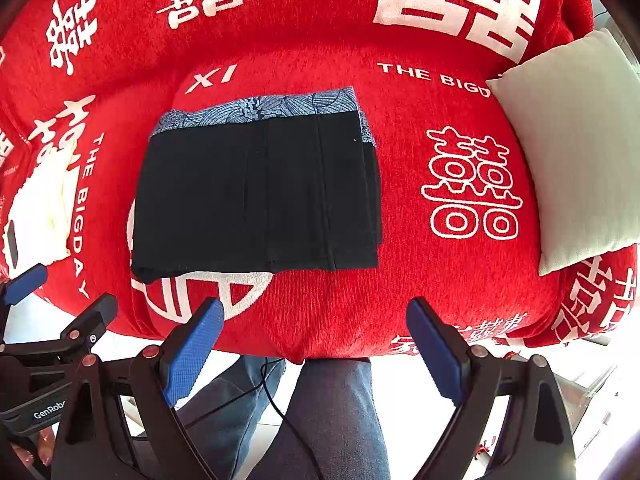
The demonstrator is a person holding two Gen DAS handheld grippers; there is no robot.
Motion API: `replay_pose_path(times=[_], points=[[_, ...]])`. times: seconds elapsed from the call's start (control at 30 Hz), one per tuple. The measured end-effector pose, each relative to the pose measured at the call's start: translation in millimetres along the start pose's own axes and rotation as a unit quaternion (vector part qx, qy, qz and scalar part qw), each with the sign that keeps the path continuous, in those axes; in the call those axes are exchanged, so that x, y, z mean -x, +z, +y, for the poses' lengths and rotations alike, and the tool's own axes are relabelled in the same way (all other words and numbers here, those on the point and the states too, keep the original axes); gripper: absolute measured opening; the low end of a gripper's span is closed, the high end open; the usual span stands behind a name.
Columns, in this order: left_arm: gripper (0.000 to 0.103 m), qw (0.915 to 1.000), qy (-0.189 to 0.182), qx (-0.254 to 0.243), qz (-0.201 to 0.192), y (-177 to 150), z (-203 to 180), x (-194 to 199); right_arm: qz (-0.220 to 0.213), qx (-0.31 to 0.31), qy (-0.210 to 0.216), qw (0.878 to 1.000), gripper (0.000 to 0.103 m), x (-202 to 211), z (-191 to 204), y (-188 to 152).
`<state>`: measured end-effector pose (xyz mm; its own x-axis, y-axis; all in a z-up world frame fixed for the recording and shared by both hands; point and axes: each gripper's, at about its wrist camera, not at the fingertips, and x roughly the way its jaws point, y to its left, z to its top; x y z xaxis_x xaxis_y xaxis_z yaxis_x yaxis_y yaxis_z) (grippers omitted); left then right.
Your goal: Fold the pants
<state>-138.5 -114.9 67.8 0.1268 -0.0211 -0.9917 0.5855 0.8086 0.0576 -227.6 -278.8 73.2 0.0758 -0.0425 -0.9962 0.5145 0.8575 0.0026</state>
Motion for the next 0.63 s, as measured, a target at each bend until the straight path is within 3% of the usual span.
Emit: replay_pose_path(times=[0.63], points=[[0.103, 0.9998, -0.016, 0.014, -0.003, -0.2, 3.2, -0.2, 0.002, 0.002, 0.0, 1.0, 0.094, 0.5, 2.2, -0.2]])
